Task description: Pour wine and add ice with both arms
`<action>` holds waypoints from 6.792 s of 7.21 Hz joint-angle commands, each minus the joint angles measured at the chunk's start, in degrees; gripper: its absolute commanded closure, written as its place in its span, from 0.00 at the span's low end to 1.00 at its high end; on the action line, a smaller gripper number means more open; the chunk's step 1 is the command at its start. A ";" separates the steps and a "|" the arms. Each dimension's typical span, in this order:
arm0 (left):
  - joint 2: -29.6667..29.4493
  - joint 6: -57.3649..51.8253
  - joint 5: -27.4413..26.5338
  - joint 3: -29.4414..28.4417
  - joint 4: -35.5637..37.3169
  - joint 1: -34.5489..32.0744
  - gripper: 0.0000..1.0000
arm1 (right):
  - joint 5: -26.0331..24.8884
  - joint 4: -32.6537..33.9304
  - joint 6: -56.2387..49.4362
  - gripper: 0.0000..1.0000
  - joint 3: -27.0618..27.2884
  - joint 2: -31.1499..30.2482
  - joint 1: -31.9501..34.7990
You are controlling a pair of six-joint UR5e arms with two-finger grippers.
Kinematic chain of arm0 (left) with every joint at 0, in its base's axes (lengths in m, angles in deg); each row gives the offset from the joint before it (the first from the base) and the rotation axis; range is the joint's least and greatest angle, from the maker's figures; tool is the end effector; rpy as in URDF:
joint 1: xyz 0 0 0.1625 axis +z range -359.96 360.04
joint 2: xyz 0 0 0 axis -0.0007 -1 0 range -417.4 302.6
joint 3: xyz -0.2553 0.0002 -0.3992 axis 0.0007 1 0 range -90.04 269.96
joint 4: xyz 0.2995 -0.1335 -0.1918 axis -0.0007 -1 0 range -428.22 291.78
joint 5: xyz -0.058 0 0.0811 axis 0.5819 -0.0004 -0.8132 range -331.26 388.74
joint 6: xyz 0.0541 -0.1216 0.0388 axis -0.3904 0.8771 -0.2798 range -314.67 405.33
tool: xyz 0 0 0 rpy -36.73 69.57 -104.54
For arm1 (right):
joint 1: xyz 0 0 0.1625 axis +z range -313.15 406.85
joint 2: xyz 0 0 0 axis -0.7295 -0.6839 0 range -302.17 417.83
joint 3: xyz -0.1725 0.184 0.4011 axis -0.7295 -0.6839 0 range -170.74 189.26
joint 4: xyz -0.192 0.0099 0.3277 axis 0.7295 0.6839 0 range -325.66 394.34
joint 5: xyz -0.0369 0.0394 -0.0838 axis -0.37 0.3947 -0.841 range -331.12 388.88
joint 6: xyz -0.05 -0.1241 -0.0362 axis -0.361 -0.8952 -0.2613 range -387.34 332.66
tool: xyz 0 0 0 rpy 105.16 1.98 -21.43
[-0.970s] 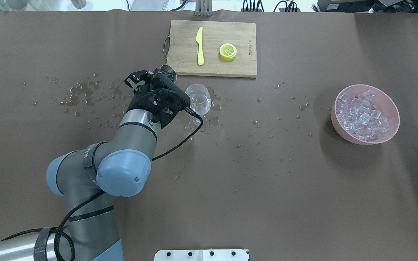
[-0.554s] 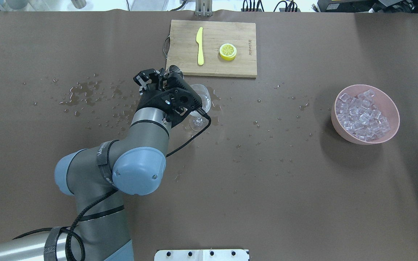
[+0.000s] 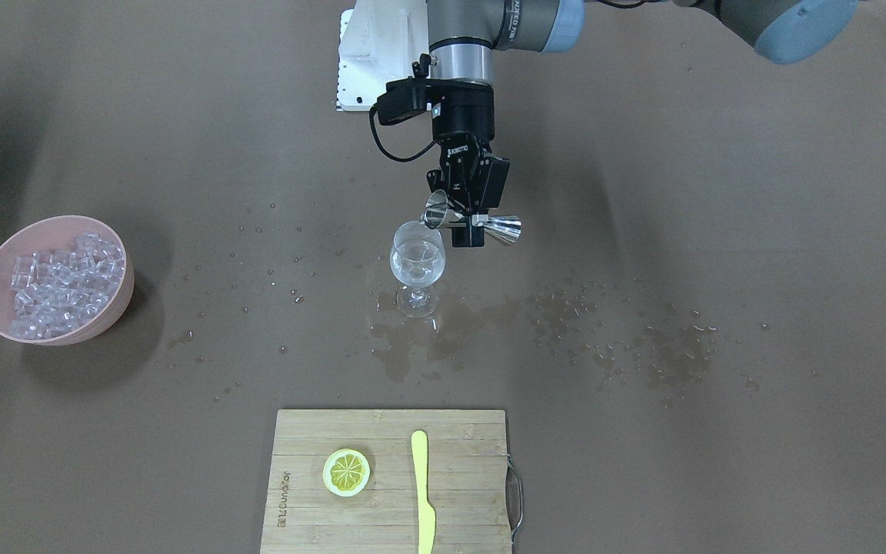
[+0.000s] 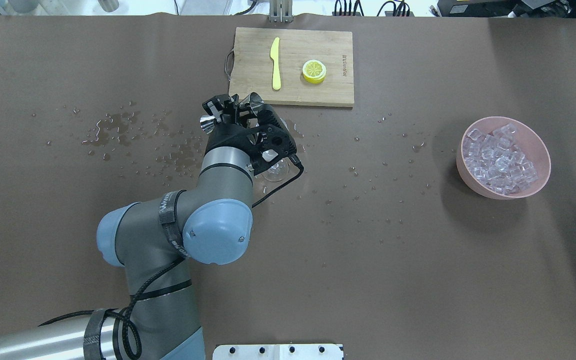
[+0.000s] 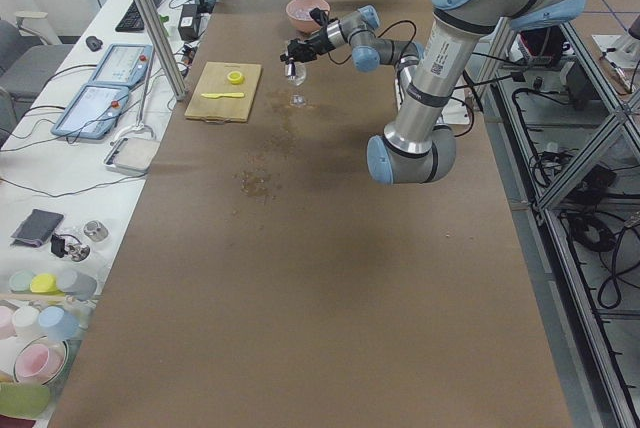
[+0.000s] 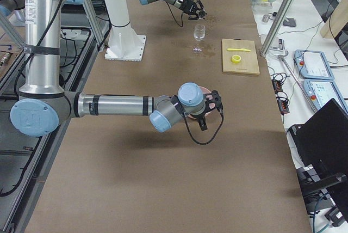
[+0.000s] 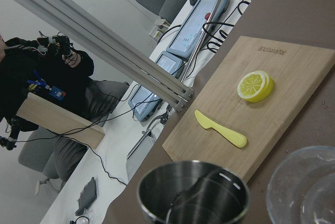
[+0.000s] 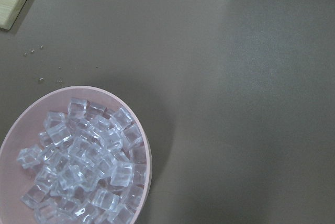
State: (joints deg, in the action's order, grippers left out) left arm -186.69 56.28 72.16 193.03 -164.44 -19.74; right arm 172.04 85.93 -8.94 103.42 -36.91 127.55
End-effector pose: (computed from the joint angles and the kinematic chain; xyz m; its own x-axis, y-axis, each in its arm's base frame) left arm 0.5331 -0.4404 0.2122 0.8941 0.3957 0.2098 -0.3268 0.2562 0.9097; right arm -0.0500 -0.4440 0.6428 0.5264 -0.3055 0.7934 -0.0407 0.9231 0.3824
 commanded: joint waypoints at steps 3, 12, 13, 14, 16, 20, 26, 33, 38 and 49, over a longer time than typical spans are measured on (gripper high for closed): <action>-3.08 -8.04 -0.10 -0.06 9.11 0.00 1.00 | -0.26 0.00 -0.03 0.00 -0.21 0.09 -0.28; -8.27 -25.34 0.52 0.55 26.71 -0.26 1.00 | -0.43 0.00 -0.03 0.00 -0.30 0.09 -1.16; -6.44 -24.84 1.21 4.82 19.13 -1.22 1.00 | -0.69 0.09 -0.03 0.00 -0.39 0.09 -1.25; 0.54 -20.57 3.48 5.82 8.35 -2.10 1.00 | -0.70 0.09 -0.03 0.00 -0.30 0.09 -1.43; 12.00 -6.90 9.69 5.31 -16.38 -8.66 1.00 | -0.70 0.09 -0.03 0.00 -0.30 0.35 -1.52; 28.91 27.75 20.56 -12.96 -53.49 -22.75 1.00 | -1.31 0.00 -0.03 0.00 -0.30 0.88 -1.52; 24.87 43.19 27.41 -39.16 -72.79 -31.81 1.00 | -2.89 0.00 -0.03 0.00 -0.03 1.05 -1.52; 27.24 42.49 33.44 -40.84 -72.44 -30.93 0.02 | -2.89 0.00 -0.03 0.00 0.06 1.32 -1.60; 34.76 40.14 50.62 -30.77 -74.46 -40.90 0.02 | -2.89 0.00 0.05 0.00 -0.12 2.02 -1.60; 43.58 10.24 91.05 -22.03 -44.67 -65.65 0.02 | -14.48 0.35 27.38 0.07 6.54 2.39 -17.66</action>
State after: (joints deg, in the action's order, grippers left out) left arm -144.68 67.42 163.08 170.66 -210.32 -85.23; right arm 159.86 86.23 14.06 107.65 -33.10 113.74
